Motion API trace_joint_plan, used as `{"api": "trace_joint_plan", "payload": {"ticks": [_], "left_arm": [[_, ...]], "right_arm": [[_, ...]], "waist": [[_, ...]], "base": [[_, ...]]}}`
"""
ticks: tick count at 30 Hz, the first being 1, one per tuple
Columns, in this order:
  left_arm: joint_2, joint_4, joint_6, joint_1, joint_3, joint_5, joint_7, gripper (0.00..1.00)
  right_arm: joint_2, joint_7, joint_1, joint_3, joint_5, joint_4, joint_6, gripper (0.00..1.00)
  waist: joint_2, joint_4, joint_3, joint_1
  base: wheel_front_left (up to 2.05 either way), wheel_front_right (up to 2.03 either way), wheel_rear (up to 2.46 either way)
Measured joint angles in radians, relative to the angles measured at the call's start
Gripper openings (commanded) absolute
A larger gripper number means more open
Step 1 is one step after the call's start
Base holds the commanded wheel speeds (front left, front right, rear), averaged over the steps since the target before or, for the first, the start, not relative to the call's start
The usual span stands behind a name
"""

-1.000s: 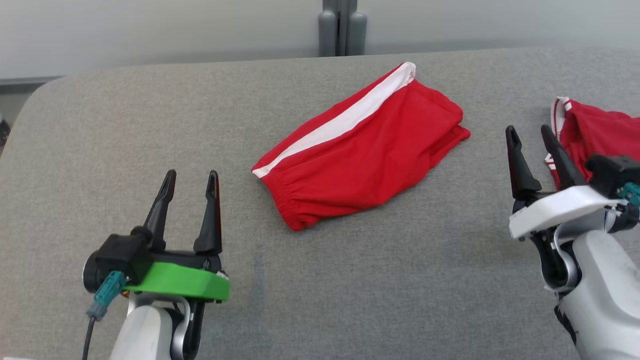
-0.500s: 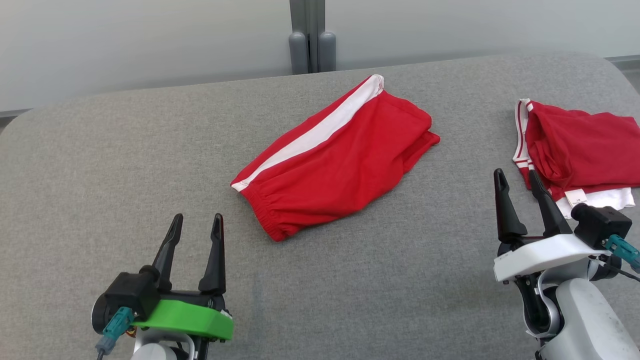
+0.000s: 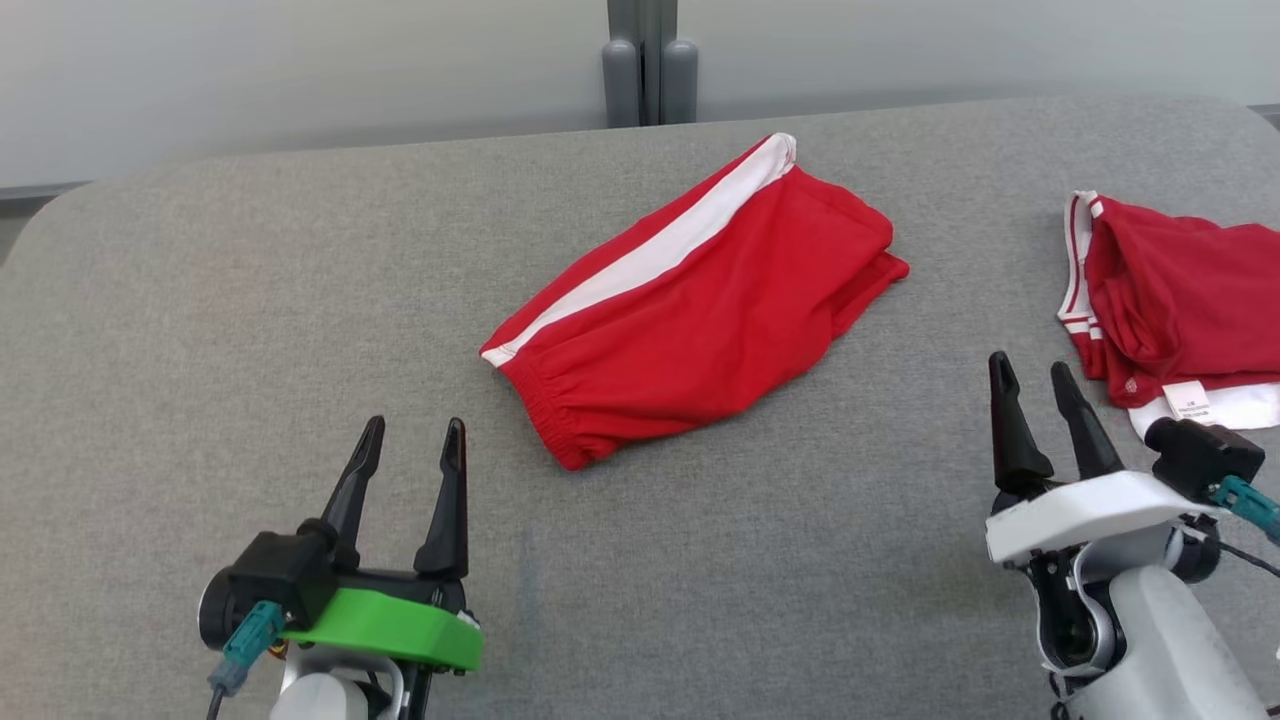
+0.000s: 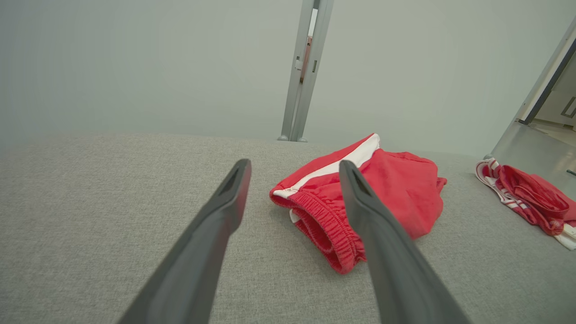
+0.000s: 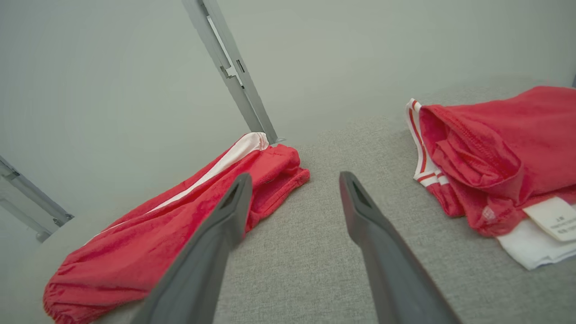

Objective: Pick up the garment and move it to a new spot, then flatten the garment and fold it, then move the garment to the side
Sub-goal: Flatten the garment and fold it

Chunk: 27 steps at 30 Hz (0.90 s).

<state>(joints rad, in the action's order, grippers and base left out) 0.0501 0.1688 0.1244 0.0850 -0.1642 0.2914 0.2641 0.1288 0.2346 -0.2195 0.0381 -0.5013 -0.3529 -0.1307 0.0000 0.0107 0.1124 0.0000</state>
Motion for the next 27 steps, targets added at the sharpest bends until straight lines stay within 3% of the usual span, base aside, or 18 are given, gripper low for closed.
{"api": "trace_joint_plan", "payload": {"ticks": [5,14,27], "left_arm": [[0.000,0.014,-0.001,0.033,-0.033,0.017,0.000,1.00],[-0.001,0.051,-0.012,0.081,-0.058,0.076,0.000,1.00],[-0.001,0.051,-0.053,0.106,-0.106,0.083,0.000,1.00]], "right_arm": [[-0.035,-0.128,-0.051,-0.048,-0.234,-0.013,0.000,1.00],[-0.048,-0.298,-0.188,-0.150,-0.402,-0.127,0.000,1.00],[-0.027,-0.373,-0.333,-0.341,-0.450,-0.371,0.001,1.00]], "waist": [[0.0000,0.030,0.037,0.0000],[0.0000,0.119,0.103,0.0000],[0.0000,0.283,0.143,0.0000]], "base": [[0.00,0.00,0.00],[0.00,0.00,0.00],[0.00,0.00,0.00]]}}
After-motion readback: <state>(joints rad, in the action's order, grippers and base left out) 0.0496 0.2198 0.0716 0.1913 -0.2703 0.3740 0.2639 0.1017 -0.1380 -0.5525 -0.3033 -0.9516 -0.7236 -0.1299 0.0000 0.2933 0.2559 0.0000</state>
